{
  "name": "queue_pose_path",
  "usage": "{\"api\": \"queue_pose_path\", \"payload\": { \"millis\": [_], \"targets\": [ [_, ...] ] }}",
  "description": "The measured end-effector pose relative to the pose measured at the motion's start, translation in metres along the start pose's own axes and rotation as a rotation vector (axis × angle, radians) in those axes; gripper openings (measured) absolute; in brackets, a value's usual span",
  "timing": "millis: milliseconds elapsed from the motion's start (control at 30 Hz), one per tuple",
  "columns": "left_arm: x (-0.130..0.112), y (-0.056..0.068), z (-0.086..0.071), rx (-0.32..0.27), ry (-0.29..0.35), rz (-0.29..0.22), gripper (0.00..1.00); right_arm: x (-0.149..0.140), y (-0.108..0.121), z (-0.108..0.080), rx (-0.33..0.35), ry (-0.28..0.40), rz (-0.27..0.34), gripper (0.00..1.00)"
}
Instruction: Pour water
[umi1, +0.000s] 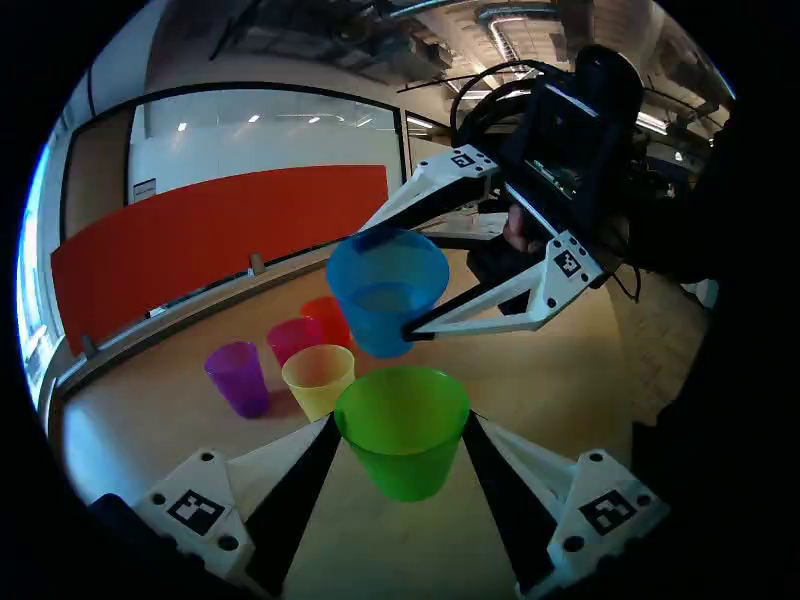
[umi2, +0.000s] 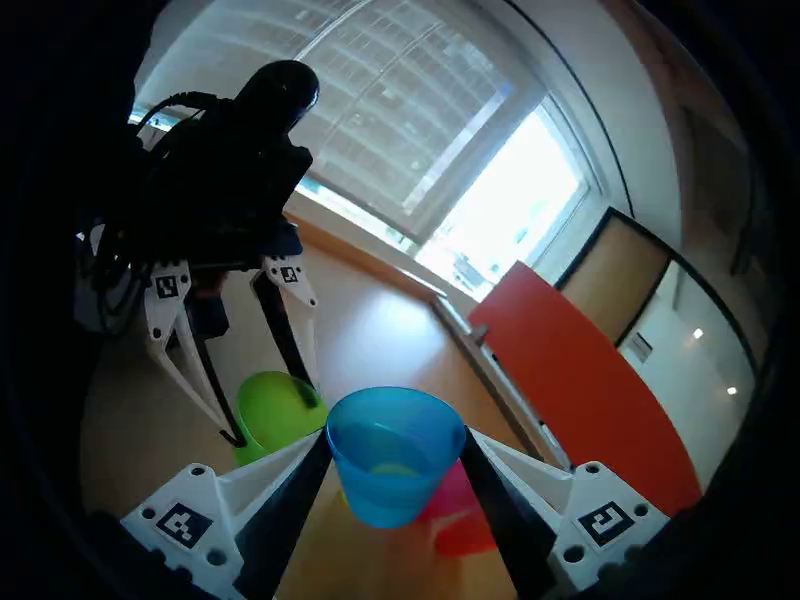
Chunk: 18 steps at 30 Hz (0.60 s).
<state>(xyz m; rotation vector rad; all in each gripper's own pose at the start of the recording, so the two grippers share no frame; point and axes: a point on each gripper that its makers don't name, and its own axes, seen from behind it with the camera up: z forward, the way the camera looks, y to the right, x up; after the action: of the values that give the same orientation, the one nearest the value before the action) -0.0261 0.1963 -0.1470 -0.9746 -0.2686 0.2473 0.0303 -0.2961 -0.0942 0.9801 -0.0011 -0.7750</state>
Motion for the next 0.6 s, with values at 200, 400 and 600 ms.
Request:
{"api": "queue_pose_path", "payload": {
  "millis": [200,400,600],
  "targets": [
    [0.0006,-0.0007,0.0015,-0.002,0.002,-0.001,0.87,-0.0004,0.0014,0.0026,0.007,-0.008,-0.053,0.92],
    [0.0004,-0.0011,0.0018,-0.002,0.004,-0.003,0.87,0.0035,0.0024,0.0049,0.010,-0.011,-0.103,0.92],
    [0.0013,-0.0005,0.0026,-0.004,0.008,-0.006,0.87,0.0093,0.0017,0.0059,0.017,-0.009,-0.145,0.92]
  ]
}}
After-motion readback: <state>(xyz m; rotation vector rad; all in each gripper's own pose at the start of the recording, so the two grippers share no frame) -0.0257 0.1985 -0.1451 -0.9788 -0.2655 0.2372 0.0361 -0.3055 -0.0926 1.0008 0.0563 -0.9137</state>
